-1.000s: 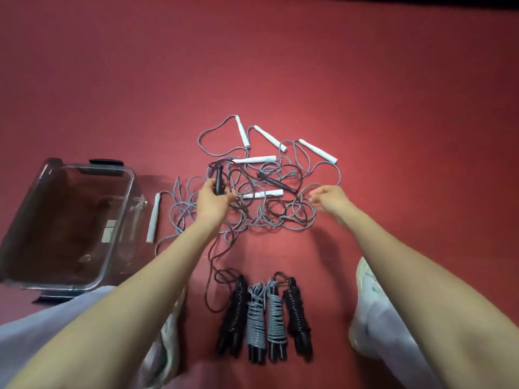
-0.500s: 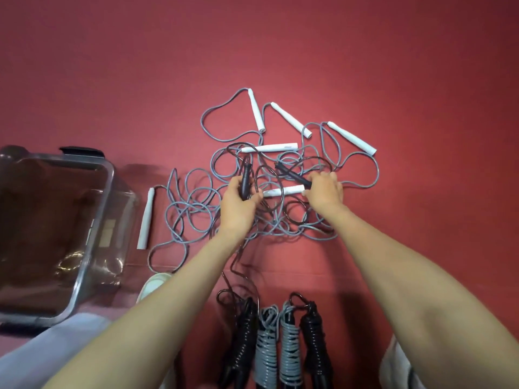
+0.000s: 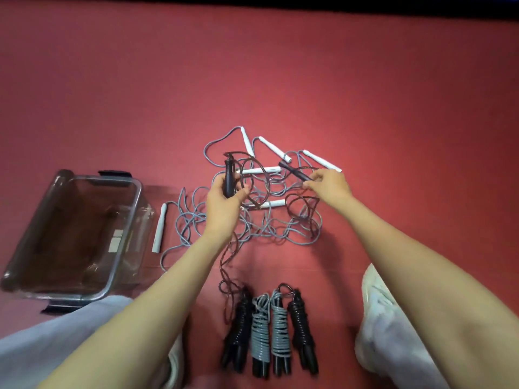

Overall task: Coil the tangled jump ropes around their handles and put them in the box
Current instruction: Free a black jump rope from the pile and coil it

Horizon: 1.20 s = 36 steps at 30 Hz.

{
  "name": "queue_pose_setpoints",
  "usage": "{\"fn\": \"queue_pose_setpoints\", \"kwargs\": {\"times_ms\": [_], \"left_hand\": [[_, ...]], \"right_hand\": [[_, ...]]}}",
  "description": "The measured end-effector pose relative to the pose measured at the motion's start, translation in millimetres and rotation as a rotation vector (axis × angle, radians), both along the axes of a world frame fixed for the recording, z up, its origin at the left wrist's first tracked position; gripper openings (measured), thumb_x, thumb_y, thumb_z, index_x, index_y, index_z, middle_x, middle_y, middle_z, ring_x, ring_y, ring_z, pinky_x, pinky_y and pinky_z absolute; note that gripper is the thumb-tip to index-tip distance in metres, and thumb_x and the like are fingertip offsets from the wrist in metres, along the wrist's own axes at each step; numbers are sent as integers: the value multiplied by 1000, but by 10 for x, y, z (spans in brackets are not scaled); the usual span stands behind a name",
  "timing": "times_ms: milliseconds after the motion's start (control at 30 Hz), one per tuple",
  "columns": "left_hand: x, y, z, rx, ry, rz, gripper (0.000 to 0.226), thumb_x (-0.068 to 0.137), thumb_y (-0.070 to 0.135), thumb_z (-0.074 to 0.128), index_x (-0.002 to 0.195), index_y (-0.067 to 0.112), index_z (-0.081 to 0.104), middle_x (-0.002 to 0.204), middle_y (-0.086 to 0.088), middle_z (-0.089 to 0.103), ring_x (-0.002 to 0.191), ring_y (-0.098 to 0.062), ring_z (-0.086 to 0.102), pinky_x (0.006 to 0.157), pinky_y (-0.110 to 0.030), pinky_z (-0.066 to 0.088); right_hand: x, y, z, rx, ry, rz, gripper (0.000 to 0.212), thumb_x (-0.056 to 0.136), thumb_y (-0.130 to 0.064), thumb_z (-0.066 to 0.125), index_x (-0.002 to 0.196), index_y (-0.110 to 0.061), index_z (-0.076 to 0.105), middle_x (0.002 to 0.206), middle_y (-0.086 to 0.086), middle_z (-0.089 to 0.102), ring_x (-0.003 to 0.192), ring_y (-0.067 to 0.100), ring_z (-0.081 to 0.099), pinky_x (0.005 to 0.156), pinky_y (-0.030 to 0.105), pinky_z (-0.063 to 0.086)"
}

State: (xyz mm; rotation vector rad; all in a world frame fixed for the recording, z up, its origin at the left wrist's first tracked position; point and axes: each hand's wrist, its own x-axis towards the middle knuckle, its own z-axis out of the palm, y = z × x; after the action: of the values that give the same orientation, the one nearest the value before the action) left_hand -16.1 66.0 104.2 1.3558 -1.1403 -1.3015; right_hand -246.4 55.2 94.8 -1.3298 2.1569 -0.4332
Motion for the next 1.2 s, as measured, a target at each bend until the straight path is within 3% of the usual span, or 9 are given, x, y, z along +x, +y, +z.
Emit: {"fn": "queue_pose_setpoints", "kwargs": {"times_ms": [200,267,467,600,767,833,900,1067,1200], "left_hand": [[81,228,687,-53,-13,-50,26,83,-4,65,87,18,52,74,5,52,61,-8,48,60,-19,41],[100,288,875,-48,-30,-58,26,83,-4,65,86,17,51,72,4,50,60,-8,45,55,-17,39],[93,436,1283,-35,-62,-126,27,80,-6,66,89,17,54,73,3,53,61,-12,47,60,-24,40],[38,371,1698,-96,-108,-167,25,81,1,69,99,12,58,80,1,59,69,-16,55,66,-29,44],[-50,212,2159,-67,-321,-364,28,90,44,60,106,21,60,93,-13,60,74,-21,54,66,-30,45],[-64,195,2209,-47,-392,-363,20,98,34,48,102,18,59,85,-15,55,70,-23,51,58,-27,44],[-78,226,2220,-47,-312,-366,17,101,15,41,94,10,56,74,-7,52,56,-14,43,50,-25,35],[-115,373,2189,-17,-114,-497,12,102,15,47,103,9,58,92,-6,68,81,-18,63,76,-35,52],[-189,473,2343,97,-73,-682,13,100,14,50,111,8,52,93,-13,65,62,-11,62,51,-22,48]], "right_hand": [[78,256,1024,316,112,177,20,83,-22,68,68,-10,64,60,5,57,54,19,49,50,26,38],[73,354,1315,313,98,220,19,83,-19,69,68,-7,64,60,6,55,52,18,44,49,25,33],[-15,679,2119,-49,-123,248,6,88,-18,67,86,-14,71,71,3,61,71,17,51,70,29,40],[-79,811,2510,-167,-59,289,9,90,-14,64,88,-22,67,86,3,69,82,16,57,78,31,43],[-66,935,2747,-261,136,324,15,94,-15,57,106,-13,65,100,6,66,90,21,54,75,30,36],[-21,979,2780,-319,174,369,18,95,-15,56,110,-12,65,102,5,63,93,21,53,75,28,34],[16,977,2766,-344,210,457,18,94,-13,57,109,-12,66,100,6,62,95,23,54,77,29,35],[91,931,2550,-368,299,633,18,94,-22,59,109,-22,68,99,3,59,101,24,47,93,45,39],[93,863,2547,-389,310,653,22,95,-27,57,115,-24,67,108,1,57,112,24,44,100,45,36]]}}
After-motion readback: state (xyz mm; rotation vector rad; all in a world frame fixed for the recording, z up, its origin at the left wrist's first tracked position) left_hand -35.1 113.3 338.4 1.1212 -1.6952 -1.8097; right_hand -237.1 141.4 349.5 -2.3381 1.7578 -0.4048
